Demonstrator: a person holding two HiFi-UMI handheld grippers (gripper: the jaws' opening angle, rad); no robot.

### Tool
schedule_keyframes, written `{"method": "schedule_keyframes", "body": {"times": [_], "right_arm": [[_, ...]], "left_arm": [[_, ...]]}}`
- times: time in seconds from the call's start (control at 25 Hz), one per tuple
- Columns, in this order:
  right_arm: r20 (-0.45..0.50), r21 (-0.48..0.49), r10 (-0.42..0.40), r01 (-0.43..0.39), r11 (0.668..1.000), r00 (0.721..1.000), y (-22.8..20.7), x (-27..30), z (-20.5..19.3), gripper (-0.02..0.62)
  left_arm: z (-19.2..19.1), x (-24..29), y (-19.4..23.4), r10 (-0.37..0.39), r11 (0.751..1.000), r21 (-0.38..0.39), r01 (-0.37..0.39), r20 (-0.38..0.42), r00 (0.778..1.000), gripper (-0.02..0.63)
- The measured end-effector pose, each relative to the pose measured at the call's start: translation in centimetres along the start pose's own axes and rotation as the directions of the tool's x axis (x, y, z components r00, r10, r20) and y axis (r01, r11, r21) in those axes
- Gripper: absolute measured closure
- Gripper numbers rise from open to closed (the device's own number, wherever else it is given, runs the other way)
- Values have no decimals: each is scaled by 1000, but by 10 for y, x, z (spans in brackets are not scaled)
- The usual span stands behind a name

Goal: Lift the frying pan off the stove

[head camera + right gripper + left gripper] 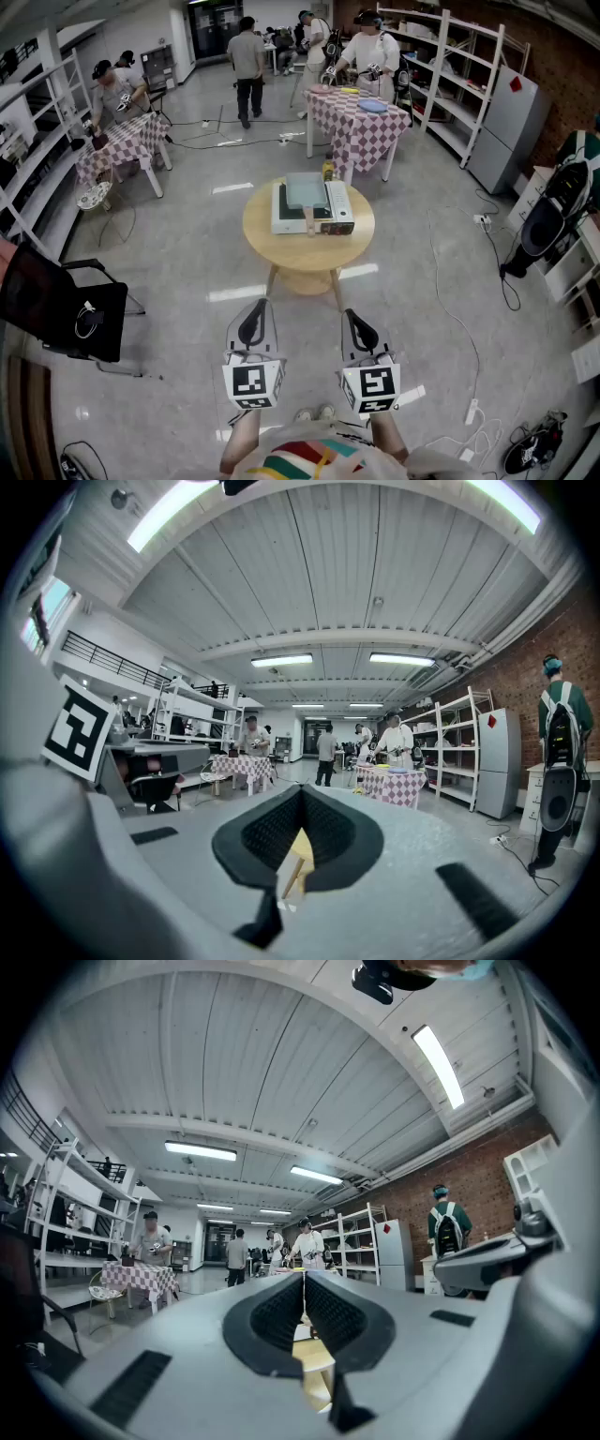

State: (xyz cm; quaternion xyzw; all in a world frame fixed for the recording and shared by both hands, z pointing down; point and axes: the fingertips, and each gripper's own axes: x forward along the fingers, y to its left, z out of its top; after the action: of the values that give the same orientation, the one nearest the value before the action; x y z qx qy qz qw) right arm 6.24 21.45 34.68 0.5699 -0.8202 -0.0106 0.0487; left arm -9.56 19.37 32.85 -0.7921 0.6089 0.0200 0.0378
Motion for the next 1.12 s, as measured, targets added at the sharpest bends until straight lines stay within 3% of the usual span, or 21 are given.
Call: {"method": "schedule_keyframes", "body": {"times": [1.12], "right_arm": [[15,88,3,-5,996,1000,-19,7,-6,598]], "left_arm": [[-4,14,-13,-10,1000,13,11,-20,1000,598]]}}
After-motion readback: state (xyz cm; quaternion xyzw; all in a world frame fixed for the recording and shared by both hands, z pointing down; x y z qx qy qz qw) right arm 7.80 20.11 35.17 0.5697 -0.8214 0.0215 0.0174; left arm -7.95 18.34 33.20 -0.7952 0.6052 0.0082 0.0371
